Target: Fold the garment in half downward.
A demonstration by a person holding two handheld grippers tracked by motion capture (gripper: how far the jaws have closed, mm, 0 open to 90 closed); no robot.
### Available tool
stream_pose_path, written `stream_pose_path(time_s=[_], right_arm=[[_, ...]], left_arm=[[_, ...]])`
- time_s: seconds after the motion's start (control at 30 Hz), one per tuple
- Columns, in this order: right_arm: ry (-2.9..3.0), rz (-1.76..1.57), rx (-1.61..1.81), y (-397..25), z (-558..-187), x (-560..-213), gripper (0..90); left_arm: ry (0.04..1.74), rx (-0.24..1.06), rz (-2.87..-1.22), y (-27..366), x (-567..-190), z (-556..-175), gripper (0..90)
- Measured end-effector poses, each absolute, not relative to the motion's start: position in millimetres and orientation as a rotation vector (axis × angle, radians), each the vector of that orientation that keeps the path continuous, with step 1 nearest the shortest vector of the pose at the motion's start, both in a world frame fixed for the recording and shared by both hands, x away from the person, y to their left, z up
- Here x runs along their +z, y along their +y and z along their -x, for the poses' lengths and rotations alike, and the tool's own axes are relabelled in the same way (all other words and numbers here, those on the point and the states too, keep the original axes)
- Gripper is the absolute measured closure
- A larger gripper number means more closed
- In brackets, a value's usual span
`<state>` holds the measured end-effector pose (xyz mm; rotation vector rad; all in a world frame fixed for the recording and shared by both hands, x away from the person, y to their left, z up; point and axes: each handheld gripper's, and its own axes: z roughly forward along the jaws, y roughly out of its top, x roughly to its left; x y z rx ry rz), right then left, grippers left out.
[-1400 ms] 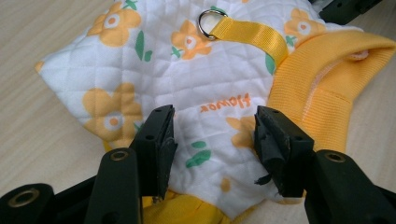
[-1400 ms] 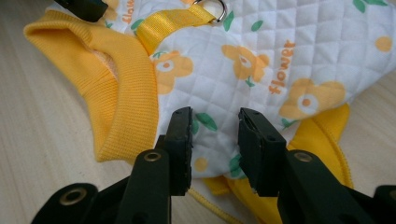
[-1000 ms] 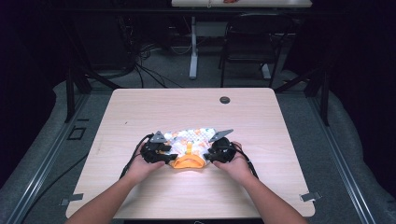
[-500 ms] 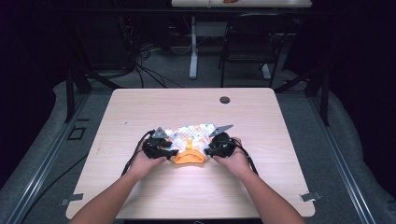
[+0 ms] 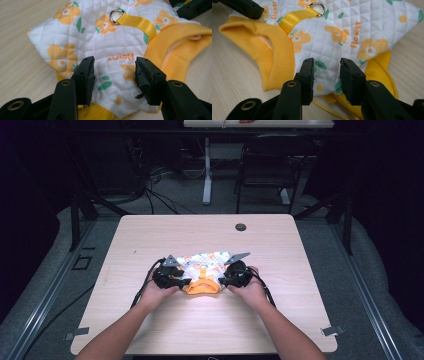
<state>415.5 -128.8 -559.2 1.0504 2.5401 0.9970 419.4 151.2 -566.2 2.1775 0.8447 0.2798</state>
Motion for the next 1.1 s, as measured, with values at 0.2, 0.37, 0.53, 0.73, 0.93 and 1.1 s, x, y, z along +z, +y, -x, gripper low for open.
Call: stream_pose_path(time_s=[0.2,0.37,0.53,0.73,0.93,1.1], right_arm=[[2.527,-1.037,1.026,-132.7,-408.5,-546.6,62.9],[2.512,-1.021,1.048,-136.5,-399.3,-532.8,62.1],[2.485,-1.000,1.054,-139.4,-389.3,-522.0,61.3],[2.482,-0.959,1.045,-141.7,-374.8,-513.5,60.6],[2.485,-0.956,1.044,-149.3,-355.5,-511.7,60.2],[2.439,-0.981,1.087,-159.6,-337.2,-513.0,59.6]], left_arm=[[0.855,0.274,-2.131,156.0,-553.5,-414.2,53.5],[0.841,0.281,-2.118,161.3,-539.0,-406.6,54.4],[0.822,0.309,-2.113,167.3,-527.7,-394.2,54.4],[0.788,0.314,-2.120,173.9,-525.7,-376.2,54.1],[0.799,0.290,-2.111,184.4,-532.5,-359.3,53.2],[0.818,0.273,-2.085,195.3,-541.0,-345.9,52.0]])
